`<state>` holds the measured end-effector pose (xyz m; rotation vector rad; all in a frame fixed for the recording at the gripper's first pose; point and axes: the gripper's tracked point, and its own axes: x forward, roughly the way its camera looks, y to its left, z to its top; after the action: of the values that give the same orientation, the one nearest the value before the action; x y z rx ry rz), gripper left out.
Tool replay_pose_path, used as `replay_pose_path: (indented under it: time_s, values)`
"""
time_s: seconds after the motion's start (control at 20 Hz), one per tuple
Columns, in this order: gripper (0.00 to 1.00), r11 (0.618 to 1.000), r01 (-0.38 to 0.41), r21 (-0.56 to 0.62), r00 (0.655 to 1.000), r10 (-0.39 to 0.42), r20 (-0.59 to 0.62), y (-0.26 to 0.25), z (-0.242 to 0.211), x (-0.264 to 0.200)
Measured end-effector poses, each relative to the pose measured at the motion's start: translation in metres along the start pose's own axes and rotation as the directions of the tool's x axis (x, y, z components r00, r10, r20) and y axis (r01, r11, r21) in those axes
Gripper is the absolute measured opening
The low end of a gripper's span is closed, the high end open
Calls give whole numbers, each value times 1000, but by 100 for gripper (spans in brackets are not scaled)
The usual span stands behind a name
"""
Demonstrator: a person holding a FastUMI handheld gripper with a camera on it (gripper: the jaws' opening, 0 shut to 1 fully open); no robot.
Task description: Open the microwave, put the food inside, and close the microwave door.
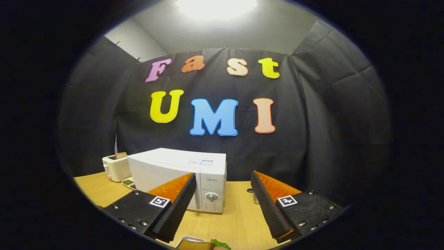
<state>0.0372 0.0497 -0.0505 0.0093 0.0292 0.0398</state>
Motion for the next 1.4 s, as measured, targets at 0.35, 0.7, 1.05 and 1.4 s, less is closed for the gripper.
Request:
replay_pose_path:
  time_s: [0.35, 0.7, 1.05, 1.4]
  values:
    - [97, 999, -28, 17, 999, 28, -42, 58, -45, 60]
    - [95, 996, 19, 82, 990, -7, -140, 69, -92, 113]
    - [94, 996, 25, 84, 977, -7, -212, 83, -124, 144]
    - [71, 997, 36, 63, 980, -23, -197, 83, -137, 160]
